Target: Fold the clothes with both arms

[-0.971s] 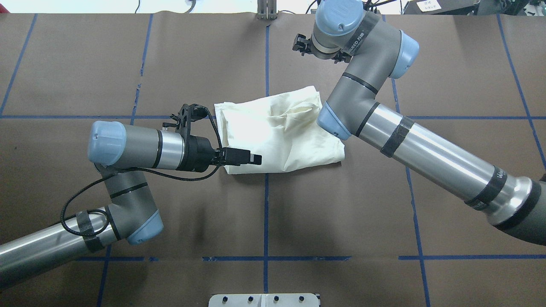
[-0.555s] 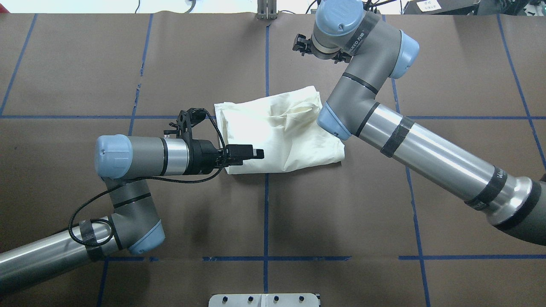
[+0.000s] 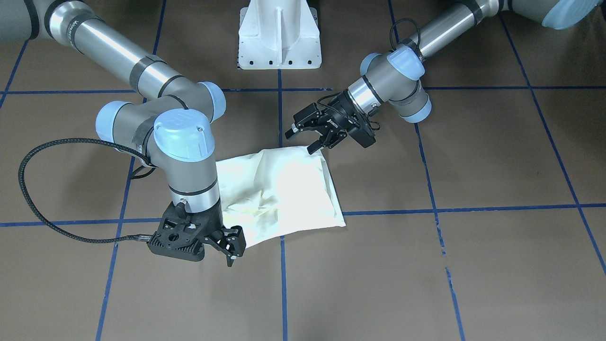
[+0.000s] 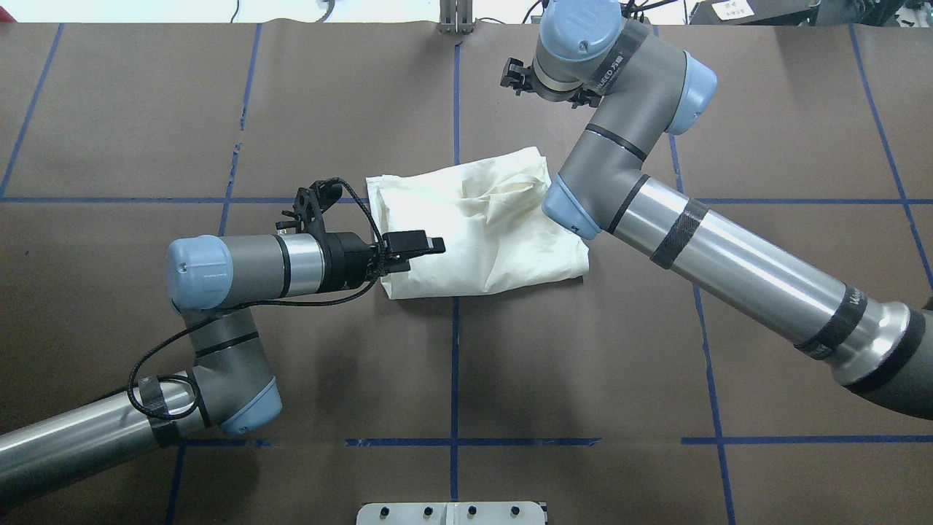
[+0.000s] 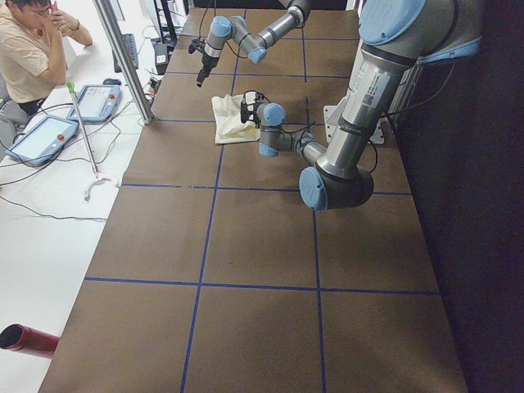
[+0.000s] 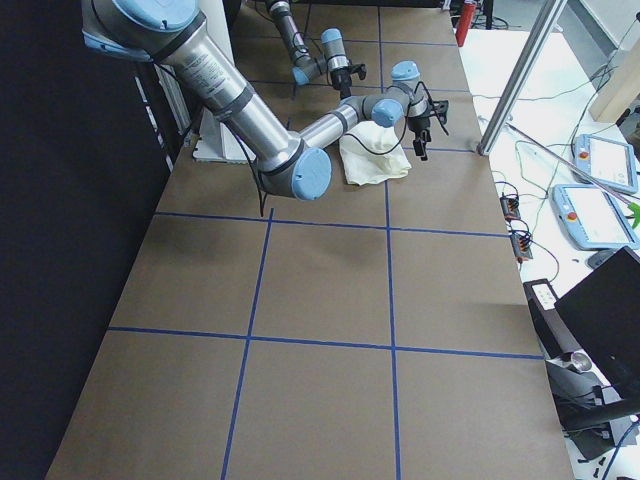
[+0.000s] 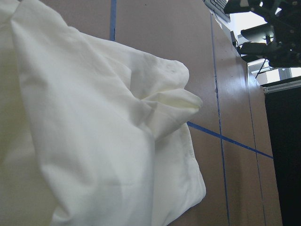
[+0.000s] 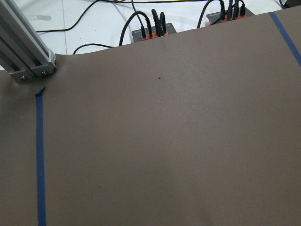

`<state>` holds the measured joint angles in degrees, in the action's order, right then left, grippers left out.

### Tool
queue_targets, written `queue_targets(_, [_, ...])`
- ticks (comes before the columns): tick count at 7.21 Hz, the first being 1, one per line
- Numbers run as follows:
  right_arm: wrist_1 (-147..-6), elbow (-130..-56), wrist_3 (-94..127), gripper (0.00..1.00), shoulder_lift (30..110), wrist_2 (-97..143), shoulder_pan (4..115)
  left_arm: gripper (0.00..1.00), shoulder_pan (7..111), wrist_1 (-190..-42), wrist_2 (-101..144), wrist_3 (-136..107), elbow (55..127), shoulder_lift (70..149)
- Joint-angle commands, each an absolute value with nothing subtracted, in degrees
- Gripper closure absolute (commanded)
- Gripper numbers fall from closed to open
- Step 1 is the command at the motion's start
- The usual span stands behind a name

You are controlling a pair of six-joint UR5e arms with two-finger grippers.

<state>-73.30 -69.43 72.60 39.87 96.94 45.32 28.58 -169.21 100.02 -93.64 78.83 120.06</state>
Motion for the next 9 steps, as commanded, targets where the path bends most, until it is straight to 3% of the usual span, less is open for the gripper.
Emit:
queue_targets(1, [-73.3,-69.43,72.6,0.0,39.9,96.94,45.35,0.0,27.61,-169.36,99.93,-93.69,76.91,120.14])
queue_targets(9, [-73.3,-69.78,72.25,0.0,39.9,98.78,45.61,0.0,25.05,-169.45,96.59,-93.52,75.76,119.88])
